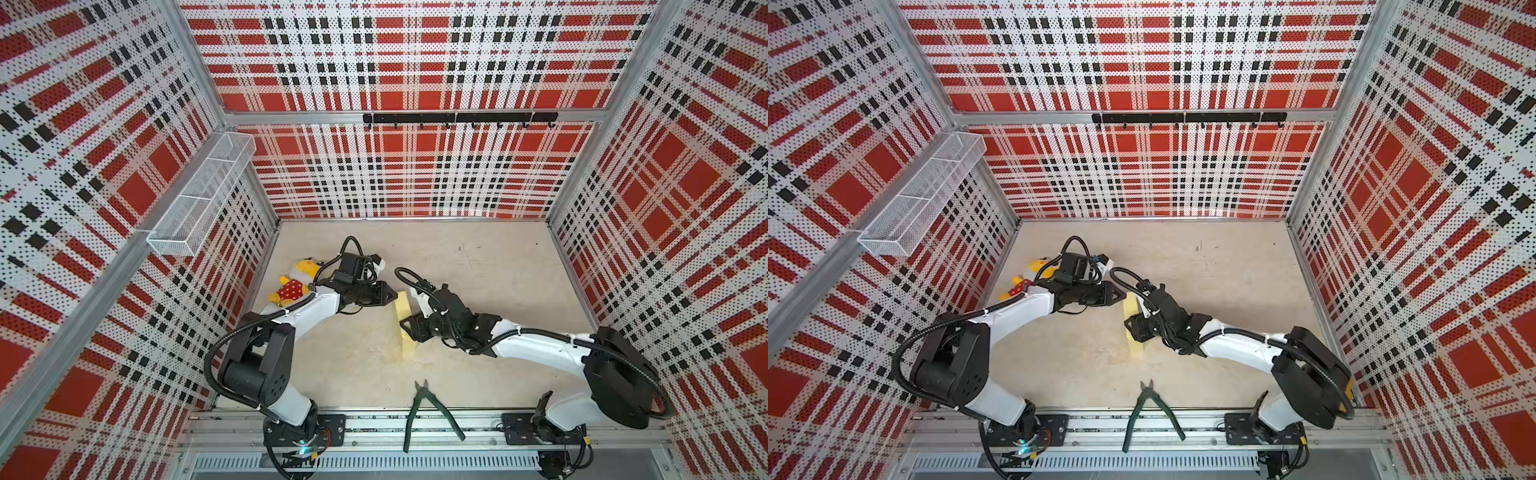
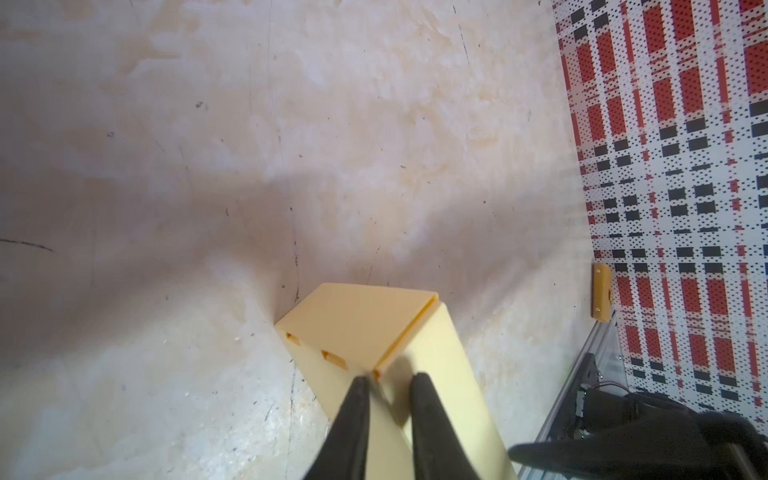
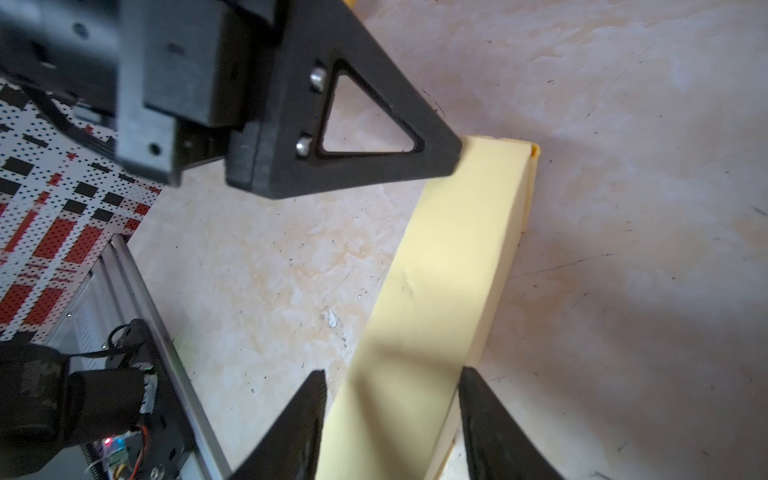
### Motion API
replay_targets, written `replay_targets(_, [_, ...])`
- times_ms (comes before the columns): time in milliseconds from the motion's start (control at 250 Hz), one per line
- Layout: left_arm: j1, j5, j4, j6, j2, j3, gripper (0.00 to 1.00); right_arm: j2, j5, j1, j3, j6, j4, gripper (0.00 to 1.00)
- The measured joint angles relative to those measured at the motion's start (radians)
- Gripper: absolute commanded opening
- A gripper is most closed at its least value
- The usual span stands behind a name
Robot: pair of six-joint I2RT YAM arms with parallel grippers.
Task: Fold the paper box
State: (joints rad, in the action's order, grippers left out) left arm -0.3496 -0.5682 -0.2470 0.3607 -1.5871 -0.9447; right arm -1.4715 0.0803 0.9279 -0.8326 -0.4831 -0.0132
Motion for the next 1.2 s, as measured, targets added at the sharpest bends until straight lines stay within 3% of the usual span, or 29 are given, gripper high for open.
replay_targets(460, [-0.001, 0.001, 0.008, -0.002, -0.002, 0.000, 0.21, -0.025, 0.016, 0.014, 0.034, -0.052, 0.021, 0.46])
replay_targets(968, [-0.001, 0.002, 0.014, -0.002, -0.002, 0.000, 0.10, -0.031, -0.014, 0.016, 0.009, -0.037, -0.027, 0.38])
replay_targets(1084, [-0.001, 0.008, 0.015, -0.003, -0.002, 0.000, 0.10, -0.035, -0.018, 0.016, 0.005, -0.037, -0.029, 0.39])
replay_targets(1200, [-0.001, 0.009, 0.016, -0.003, -0.002, 0.000, 0.12, -0.035, -0.036, 0.016, -0.020, -0.019, -0.065, 0.51])
